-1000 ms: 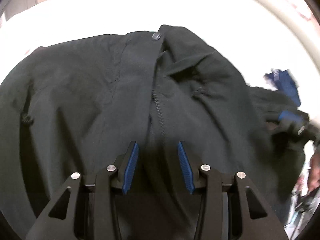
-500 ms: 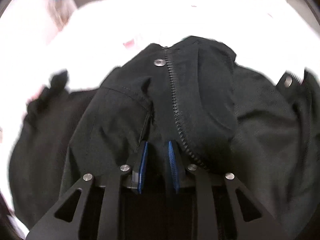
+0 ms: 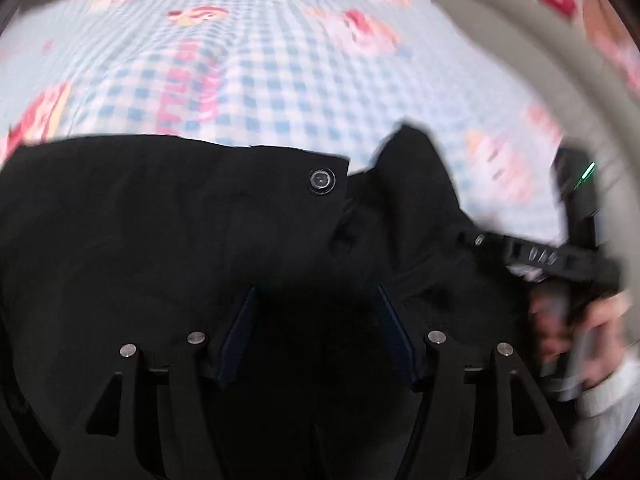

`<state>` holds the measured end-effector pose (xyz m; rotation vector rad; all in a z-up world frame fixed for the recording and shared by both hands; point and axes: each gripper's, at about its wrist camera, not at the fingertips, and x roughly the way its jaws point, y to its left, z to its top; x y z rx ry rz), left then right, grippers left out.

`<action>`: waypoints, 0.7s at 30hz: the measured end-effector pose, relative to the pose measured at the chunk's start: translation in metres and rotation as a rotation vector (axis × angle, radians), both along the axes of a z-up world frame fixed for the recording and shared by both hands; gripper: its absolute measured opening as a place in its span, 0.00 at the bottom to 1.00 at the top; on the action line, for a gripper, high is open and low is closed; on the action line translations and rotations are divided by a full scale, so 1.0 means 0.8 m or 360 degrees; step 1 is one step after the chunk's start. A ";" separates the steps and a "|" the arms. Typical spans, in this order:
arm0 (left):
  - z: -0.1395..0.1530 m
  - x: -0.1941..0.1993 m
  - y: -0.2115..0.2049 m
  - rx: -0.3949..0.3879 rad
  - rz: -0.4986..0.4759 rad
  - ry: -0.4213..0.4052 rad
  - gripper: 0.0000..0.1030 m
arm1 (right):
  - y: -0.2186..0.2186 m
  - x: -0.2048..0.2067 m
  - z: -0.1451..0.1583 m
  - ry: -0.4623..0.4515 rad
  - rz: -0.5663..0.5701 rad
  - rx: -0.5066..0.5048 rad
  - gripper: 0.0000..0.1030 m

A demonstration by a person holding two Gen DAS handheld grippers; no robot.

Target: Fold clothes

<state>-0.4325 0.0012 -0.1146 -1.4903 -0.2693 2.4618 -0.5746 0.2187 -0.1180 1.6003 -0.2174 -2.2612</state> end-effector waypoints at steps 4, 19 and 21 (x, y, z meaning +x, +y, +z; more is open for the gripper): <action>-0.001 -0.006 0.010 -0.0206 -0.0006 0.0103 0.13 | 0.015 0.010 0.024 0.0173 -0.0032 0.0020 0.03; -0.021 -0.025 -0.047 -0.0036 0.0020 0.0077 0.46 | 0.078 0.001 0.011 0.0175 -0.0307 0.0117 0.37; -0.024 -0.038 -0.045 -0.0045 0.0022 0.0065 0.45 | 0.087 -0.005 0.025 0.0253 -0.0383 -0.0025 0.77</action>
